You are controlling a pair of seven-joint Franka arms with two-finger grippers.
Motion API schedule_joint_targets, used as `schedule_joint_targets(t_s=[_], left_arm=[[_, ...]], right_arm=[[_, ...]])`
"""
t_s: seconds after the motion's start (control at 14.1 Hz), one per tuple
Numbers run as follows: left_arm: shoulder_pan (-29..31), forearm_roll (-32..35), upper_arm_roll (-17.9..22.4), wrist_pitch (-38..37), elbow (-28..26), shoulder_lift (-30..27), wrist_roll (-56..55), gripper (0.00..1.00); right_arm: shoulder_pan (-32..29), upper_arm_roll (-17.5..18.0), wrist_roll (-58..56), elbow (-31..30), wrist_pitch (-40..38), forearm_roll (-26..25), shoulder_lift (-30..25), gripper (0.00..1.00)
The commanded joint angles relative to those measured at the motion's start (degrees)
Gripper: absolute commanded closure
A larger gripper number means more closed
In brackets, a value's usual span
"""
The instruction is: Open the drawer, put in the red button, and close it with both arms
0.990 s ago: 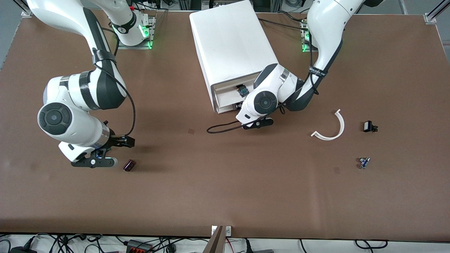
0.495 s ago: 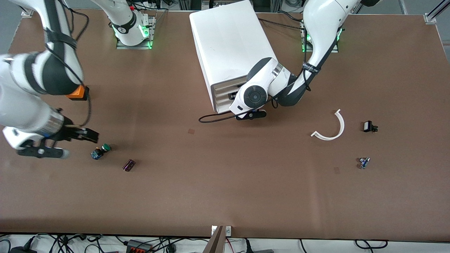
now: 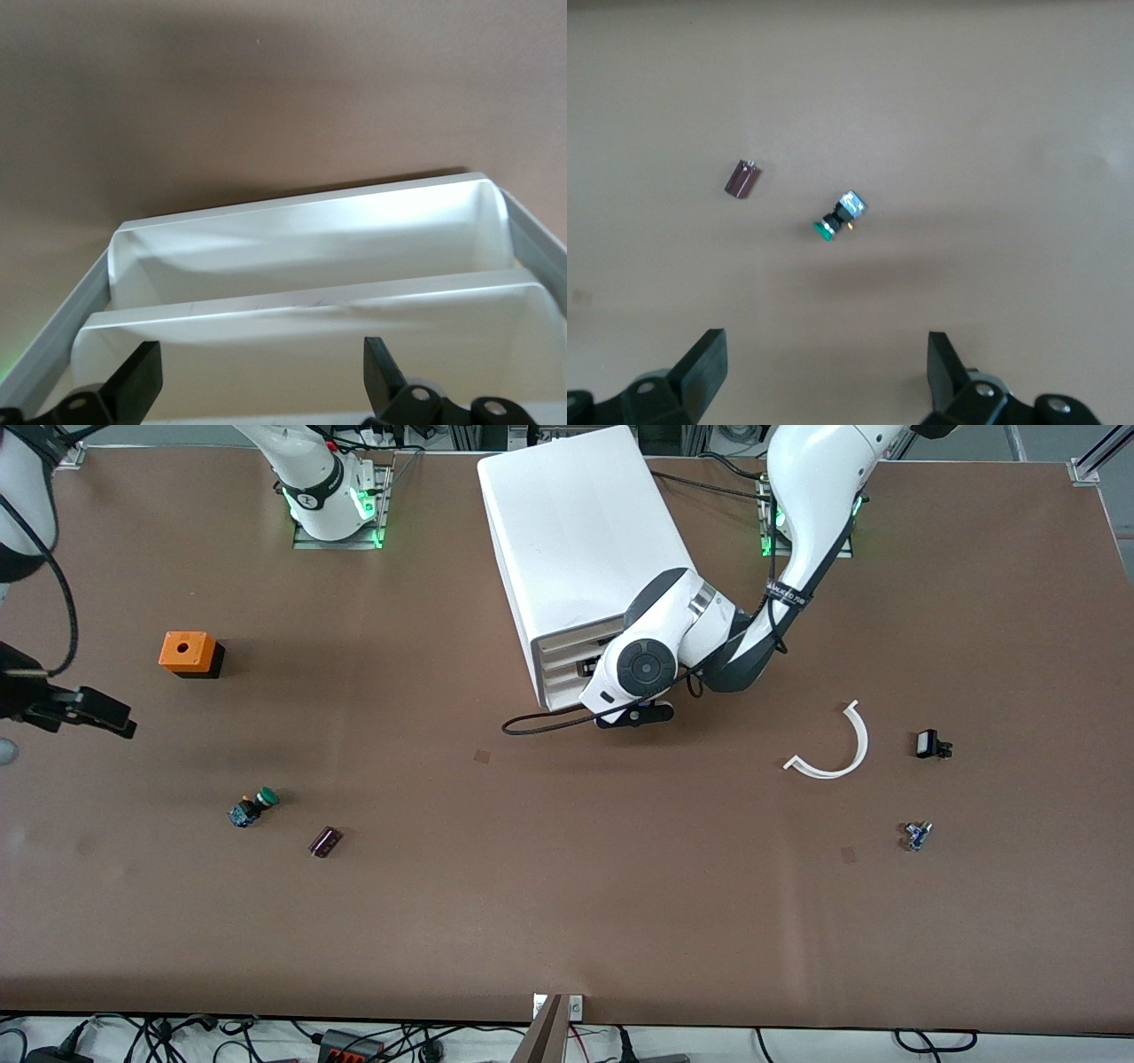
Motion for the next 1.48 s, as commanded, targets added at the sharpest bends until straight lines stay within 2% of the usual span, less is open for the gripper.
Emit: schedule_joint_targets(t_s=[0.0, 0.07, 0.21, 0.42, 0.57, 0.71, 0.85, 1.13, 1.27, 1.34, 1.41], left_arm=[[4.5, 0.3, 0.2, -2.5, 2.4, -2.5, 0.2, 0.0], [6.5, 1.3, 0.1, -3.8, 4.1, -2.6, 0.3, 0.0], [8.9, 7.5, 0.0, -9.7, 9.8, -2.6, 0.6, 0.0], [11.1, 14.8, -0.2, -17.7, 16.8, -2.7, 2.8, 0.0], [12.6, 15.1, 0.2, -21.4, 19.4, -3.7, 8.8, 0.0], [17.5, 14.9, -0.3, -24.2, 20.8, -5.3, 16.8, 0.0], [23.1, 14.0, -0.6, -25.6, 20.7, -7.1, 28.3, 0.0], [25.8, 13.9, 3.6, -28.6, 19.4, -12.0, 44.0, 0.0], [25.7, 13.0, 7.9, -27.5, 16.5, -16.6, 49.5, 0.0], [25.7, 11.1, 10.3, -26.1, 13.6, -19.4, 51.4, 0.0], [24.6, 8.8, 14.4, -22.1, 7.9, -24.0, 53.7, 0.0]], right_arm=[[-1.2, 1.1, -1.0, 2.9, -3.6, 0.2, 0.1, 0.0], [-1.5, 1.4, -1.0, 2.9, -3.7, 0.2, 0.0, 0.0], [-1.5, 1.6, -0.8, 1.8, -4.3, 0.2, -0.8, 0.0], [-0.7, 1.6, -0.7, -2.8, -0.8, 0.2, -2.5, 0.0], [-0.7, 1.6, -0.7, -9.4, 3.8, 0.2, -6.4, 0.0], [-0.7, 1.6, -0.7, -11.5, 4.2, 0.3, -8.5, 0.0], [-0.9, 1.6, -0.7, -10.8, 2.1, 0.3, -8.6, 0.0], [-0.9, 1.5, -3.8, -10.0, -3.3, 0.1, -9.0, 0.0], [-0.8, 1.6, -4.5, -9.6, -3.4, 0.1, -8.7, 0.0], [-0.2, 1.8, -4.7, -9.4, -3.4, 0.1, -8.6, 0.0], [1.2, 1.7, -4.0, -9.3, -3.3, -0.4, -8.6, 0.0]])
